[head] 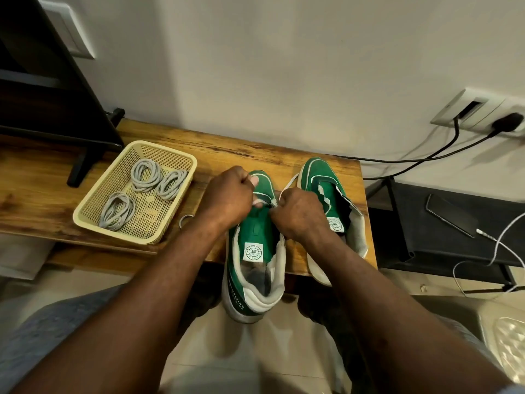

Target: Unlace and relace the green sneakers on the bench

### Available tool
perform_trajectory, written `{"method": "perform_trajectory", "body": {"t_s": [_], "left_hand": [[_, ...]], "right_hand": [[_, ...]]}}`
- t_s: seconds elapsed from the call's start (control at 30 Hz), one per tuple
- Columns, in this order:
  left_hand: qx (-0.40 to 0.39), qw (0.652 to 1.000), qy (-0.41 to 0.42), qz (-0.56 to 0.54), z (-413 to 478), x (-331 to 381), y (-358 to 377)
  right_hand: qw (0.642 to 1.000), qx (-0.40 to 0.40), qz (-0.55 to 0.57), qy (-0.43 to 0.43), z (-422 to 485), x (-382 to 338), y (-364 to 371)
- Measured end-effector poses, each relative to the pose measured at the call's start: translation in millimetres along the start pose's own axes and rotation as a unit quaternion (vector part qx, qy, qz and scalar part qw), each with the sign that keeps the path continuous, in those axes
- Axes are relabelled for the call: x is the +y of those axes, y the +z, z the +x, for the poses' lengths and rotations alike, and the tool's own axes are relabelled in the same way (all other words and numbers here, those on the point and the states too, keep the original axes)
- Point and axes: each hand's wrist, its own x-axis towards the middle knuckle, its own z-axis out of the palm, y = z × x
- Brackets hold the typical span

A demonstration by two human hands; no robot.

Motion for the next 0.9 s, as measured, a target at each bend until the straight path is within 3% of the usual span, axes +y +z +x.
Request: {"method": "perform_trajectory", "body": {"t_s": [0.13, 0.2, 0.53, 0.6, 0.7, 0.83, 0.9], "left_hand": [[-0.035, 0.959, 0.073, 0.270, -5, -5, 1], [-0.024, 0.938, 0.079, 0.337, -2, -10, 7], [-0.044, 0.959, 0.053, 0.275, 6, -20, 14], [-0.043, 0.961, 0.056, 0.266, 6, -21, 13], [-0.046, 0.965, 0.062, 0.252, 4, -21, 14], [-0.054, 0.961, 0.062, 0.263, 2, -20, 17], [-0.056, 0.963, 0.058, 0.258, 2, -20, 16]], "right_hand": [[1.000, -0.015, -0.005, -0.022, 0, 1, 0], [1.000, -0.018, 0.004, -0.025, 1, 1, 1], [0.998, 0.002, 0.055, -0.002, 2, 0, 3], [0.992, -0.028, 0.114, 0.038, 5, 0, 2], [0.952, -0.098, 0.262, 0.126, 6, -2, -3], [0.964, -0.049, 0.245, 0.090, 3, -6, -12], [0.934, -0.053, 0.341, 0.096, 4, -8, -20]]}}
